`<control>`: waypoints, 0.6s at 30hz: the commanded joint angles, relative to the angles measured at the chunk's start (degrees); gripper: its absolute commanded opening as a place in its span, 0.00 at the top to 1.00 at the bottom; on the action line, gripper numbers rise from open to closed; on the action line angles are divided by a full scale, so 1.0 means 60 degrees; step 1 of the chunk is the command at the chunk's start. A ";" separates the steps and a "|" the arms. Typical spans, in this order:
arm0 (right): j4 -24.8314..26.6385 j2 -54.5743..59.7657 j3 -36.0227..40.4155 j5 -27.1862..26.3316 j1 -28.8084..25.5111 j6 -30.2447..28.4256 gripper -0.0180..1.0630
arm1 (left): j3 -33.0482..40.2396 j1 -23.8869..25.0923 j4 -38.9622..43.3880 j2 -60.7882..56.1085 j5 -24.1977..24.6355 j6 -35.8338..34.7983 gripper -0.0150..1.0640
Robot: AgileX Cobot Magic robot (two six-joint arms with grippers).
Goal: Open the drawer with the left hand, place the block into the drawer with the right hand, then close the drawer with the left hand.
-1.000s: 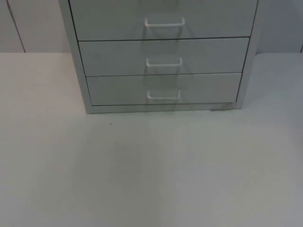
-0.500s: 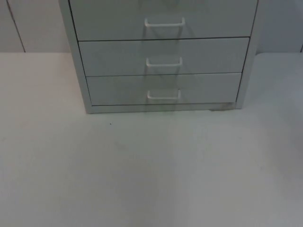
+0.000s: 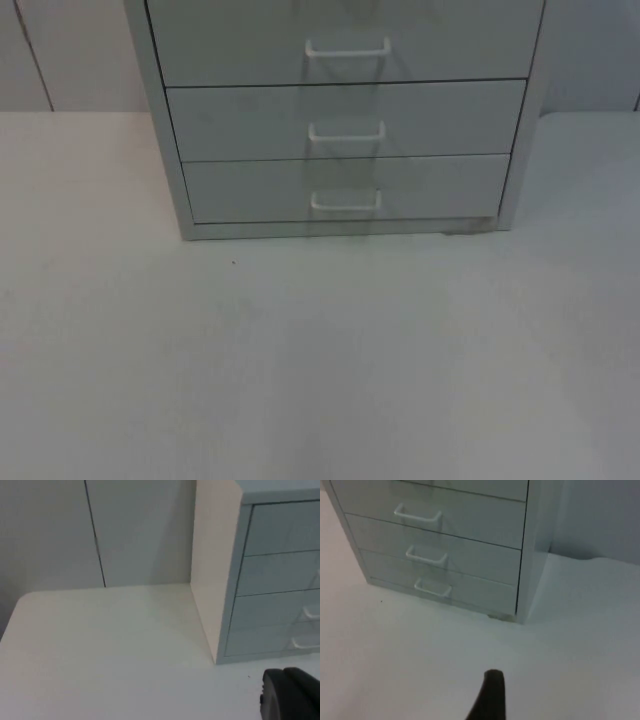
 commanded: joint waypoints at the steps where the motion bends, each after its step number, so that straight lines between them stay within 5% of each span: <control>1: 0.0054 -0.0511 0.0002 0.0303 -0.0004 -0.0005 0.32 | 0.0021 0.0034 -0.0131 -0.0502 0.0322 0.0012 0.99; 8: -0.0156 -0.2097 0.0002 0.1085 -0.0004 0.0381 0.32 | 0.0021 -0.0188 -0.0094 -0.2295 0.0765 -0.0846 0.99; 18: -0.1788 -0.3920 0.0408 0.2221 -0.0004 0.2189 0.32 | 0.0338 -0.0514 0.0723 -0.3206 0.1484 -0.1396 0.99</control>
